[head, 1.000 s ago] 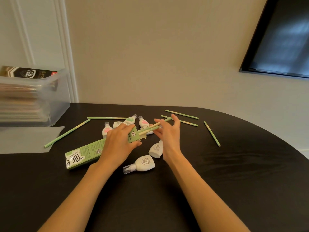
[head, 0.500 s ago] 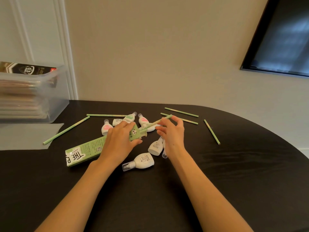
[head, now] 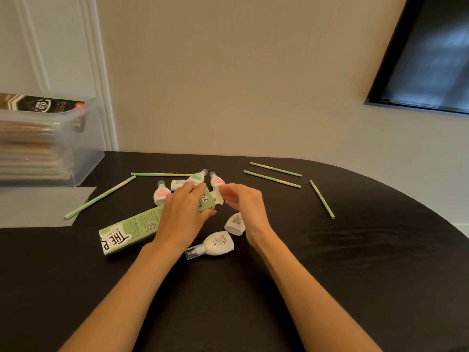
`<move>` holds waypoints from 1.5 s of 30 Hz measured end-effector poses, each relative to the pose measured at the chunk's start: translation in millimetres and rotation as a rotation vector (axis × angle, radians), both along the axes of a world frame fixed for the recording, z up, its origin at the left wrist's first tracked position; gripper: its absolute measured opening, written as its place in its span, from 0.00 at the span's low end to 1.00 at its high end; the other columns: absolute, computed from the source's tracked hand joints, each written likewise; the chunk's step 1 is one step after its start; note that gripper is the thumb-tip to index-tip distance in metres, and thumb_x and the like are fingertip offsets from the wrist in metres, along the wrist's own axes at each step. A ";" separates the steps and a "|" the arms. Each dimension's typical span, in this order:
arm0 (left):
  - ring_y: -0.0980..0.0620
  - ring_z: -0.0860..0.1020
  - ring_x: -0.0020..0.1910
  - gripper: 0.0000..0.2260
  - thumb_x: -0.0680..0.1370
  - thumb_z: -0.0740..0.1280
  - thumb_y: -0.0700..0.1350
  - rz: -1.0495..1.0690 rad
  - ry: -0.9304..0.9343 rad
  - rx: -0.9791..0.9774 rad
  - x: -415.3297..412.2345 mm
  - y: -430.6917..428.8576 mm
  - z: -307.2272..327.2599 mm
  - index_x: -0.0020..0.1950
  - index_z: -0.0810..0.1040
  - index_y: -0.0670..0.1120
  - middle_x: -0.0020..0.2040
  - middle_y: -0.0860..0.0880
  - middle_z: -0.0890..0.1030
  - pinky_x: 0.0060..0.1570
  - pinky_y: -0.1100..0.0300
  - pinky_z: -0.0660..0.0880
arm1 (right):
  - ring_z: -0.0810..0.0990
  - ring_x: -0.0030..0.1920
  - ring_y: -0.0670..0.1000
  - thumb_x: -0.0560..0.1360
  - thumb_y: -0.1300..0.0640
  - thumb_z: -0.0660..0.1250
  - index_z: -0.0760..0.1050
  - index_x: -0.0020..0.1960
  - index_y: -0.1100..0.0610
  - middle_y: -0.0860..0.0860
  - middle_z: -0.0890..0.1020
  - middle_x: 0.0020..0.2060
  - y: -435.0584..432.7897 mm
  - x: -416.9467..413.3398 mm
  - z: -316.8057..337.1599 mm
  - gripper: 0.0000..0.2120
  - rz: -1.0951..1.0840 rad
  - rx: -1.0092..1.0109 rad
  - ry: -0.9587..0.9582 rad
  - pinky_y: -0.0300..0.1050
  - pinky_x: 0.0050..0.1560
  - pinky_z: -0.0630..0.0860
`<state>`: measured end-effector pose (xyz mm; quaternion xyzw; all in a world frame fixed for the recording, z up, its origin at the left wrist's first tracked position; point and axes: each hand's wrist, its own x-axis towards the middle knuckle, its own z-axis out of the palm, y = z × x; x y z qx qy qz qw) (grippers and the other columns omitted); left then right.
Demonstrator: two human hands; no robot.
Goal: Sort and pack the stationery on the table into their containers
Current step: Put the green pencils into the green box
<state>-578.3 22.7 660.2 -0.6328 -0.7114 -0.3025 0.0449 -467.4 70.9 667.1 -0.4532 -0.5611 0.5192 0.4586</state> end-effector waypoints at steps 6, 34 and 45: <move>0.50 0.68 0.66 0.28 0.75 0.68 0.51 0.004 0.004 -0.020 4.9 6.8 -2.1 0.73 0.64 0.47 0.68 0.48 0.70 0.63 0.57 0.66 | 0.77 0.55 0.49 0.78 0.55 0.60 0.78 0.55 0.59 0.49 0.79 0.47 -0.3 -0.7 -1.3 0.12 0.068 -0.063 -0.046 0.38 0.54 0.72; 0.49 0.71 0.61 0.23 0.76 0.66 0.53 -0.032 0.158 -0.196 88.4 136.3 43.4 0.68 0.68 0.45 0.61 0.47 0.72 0.56 0.56 0.67 | 0.76 0.57 0.60 0.76 0.62 0.64 0.62 0.63 0.63 0.61 0.75 0.57 170.6 192.1 -9.7 0.19 -0.441 -0.082 -1.092 0.49 0.51 0.74; 0.49 0.69 0.63 0.25 0.76 0.66 0.53 0.003 0.191 -0.220 67.0 157.2 36.6 0.70 0.65 0.46 0.63 0.47 0.71 0.58 0.55 0.66 | 0.77 0.47 0.50 0.72 0.53 0.70 0.77 0.50 0.59 0.55 0.78 0.50 207.8 145.1 -20.2 0.11 -0.188 -0.049 -0.885 0.43 0.46 0.73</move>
